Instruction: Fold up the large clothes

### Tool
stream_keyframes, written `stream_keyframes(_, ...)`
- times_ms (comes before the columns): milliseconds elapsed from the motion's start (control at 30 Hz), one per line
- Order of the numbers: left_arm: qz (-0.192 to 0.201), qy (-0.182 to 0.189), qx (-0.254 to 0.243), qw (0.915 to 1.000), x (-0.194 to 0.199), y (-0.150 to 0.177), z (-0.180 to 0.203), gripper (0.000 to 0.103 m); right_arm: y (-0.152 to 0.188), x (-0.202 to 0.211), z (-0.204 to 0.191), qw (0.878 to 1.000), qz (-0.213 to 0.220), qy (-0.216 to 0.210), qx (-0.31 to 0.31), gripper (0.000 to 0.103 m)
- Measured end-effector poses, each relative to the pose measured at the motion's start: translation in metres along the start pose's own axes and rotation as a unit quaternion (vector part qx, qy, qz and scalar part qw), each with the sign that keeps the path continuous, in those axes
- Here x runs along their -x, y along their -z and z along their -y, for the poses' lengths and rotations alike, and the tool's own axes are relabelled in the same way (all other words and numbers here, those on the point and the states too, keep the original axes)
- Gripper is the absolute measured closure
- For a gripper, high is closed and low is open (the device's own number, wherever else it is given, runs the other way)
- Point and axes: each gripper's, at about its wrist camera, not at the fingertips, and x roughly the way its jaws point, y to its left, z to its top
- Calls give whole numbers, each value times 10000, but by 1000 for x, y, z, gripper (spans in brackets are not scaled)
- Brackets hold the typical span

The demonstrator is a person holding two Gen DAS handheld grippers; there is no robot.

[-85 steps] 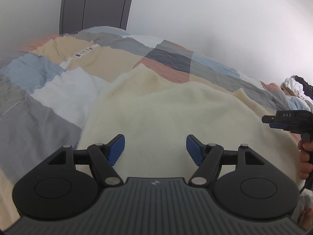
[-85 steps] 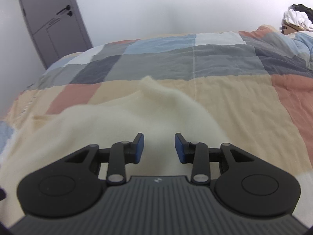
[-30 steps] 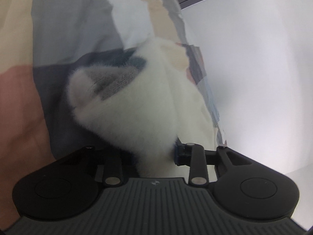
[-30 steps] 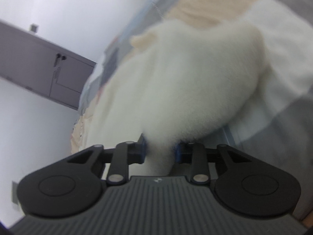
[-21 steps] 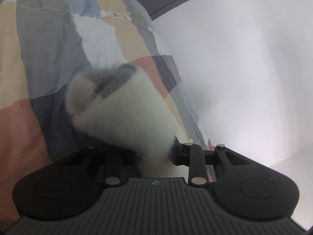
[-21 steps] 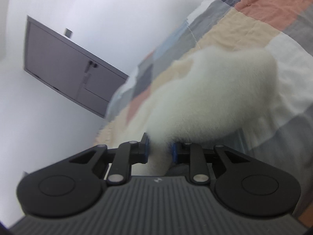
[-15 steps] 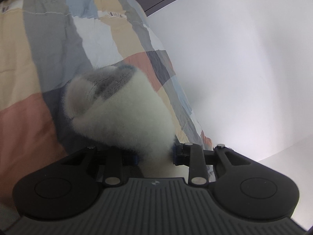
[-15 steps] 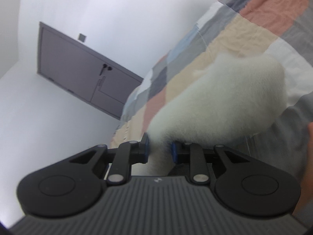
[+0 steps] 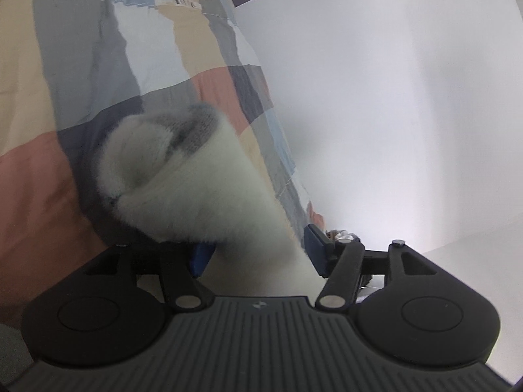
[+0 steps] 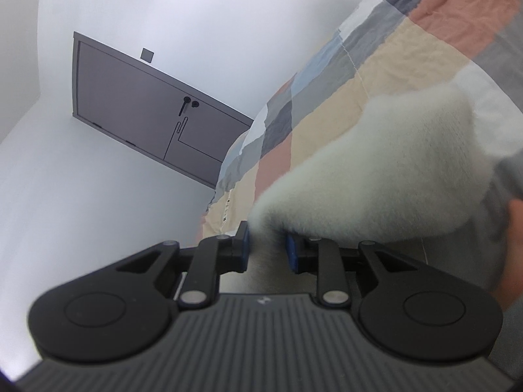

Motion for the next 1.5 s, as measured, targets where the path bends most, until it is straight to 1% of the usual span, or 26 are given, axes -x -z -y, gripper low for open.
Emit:
stream_keyframes(67, -2, 38, -9, 10000, -5, -8, 3, 36, -9, -7, -5, 10000, -28, 4, -7, 76)
stream_keyframes(233, 40, -72, -556, 9984, -36, -35, 18, 36, -33, -31, -14, 10000, -61, -34, -7, 75)
stream_keyframes(267, 36, -89, -587, 9982, -45, -41, 18, 36, -39, -39, -14, 9999, -79, -42, 56, 75)
stream_keyframes(333, 65, -107, -495, 9987, -59, -52, 15, 36, -51, -55, -11, 9999, -73, -8, 83, 75)
stream_keyframes(367, 82, -124, -560, 9983, -66, -56, 15, 36, -56, -63, -9, 10000, -64, 18, 64, 75)
stream_keyframes(433, 169, -278, -782, 9964, -81, -66, 15, 36, -64, -78, -7, 9998, -25, 114, 129, 75)
stream_keyframes(533, 294, -570, -990, 9930, -106, -79, 6, 35, -75, -100, -7, 9982, 56, 368, 474, 75)
stream_keyframes(600, 183, -875, -1144, 9894, -128, -88, -5, 35, -83, -120, -2, 9950, -47, 698, 707, 75)
stream_keyframes(633, 177, -979, -1110, 9888, -137, -92, -12, 35, -86, -130, 4, 9934, -79, 866, 753, 75)
stream_keyframes(667, 196, -970, -1088, 9891, -145, -96, -18, 35, -90, -139, 9, 9920, -122, 971, 799, 75)
stream_keyframes(733, 186, -1014, -1227, 9871, -159, -103, -24, 35, -93, -155, 18, 9887, -249, 1161, 918, 75)
stream_keyframes(833, 287, -1255, -1622, 9783, -178, -106, -23, 35, -91, -173, 26, 9817, -372, 1376, 1260, 76)
stream_keyframes(900, 382, -1338, -1815, 9735, -189, -105, -26, 35, -89, -189, 27, 9757, -493, 1529, 1490, 78)
stream_keyframes(1000, 394, -1388, -1767, 9736, -200, -107, -36, 35, -86, -207, 24, 9630, -533, 1697, 2024, 79)
stream_keyframes(1067, 382, -1395, -1789, 9732, -206, -111, -40, 35, -84, -219, 23, 9544, -604, 1763, 2330, 79)
stream_keyframes(1167, 364, -1335, -1668, 9762, -212, -119, -46, 36, -88, -233, 28, 9468, -752, 1822, 2545, 80)
stream_keyframes(1267, 324, -1315, -1685, 9763, -217, -123, -48, 36, -92, -239, 35, 9487, -829, 1768, 2485, 80)
stream_keyframes(1367, 297, -1410, -1870, 9717, -218, -120, -43, 36, -90, -239, 36, 9476, -824, 1771, 2527, 80)
stream_keyframes(1467, 335, -1523, -2142, 9643, -217, -113, -35, 35, -84, -240, 27, 9391, -813, 1866, 2770, 80)
stream_keyframes(1500, 347, -1578, -2280, 9602, -218, -109, -32, 34, -82, -239, 24, 9364, -790, 1902, 2840, 80)
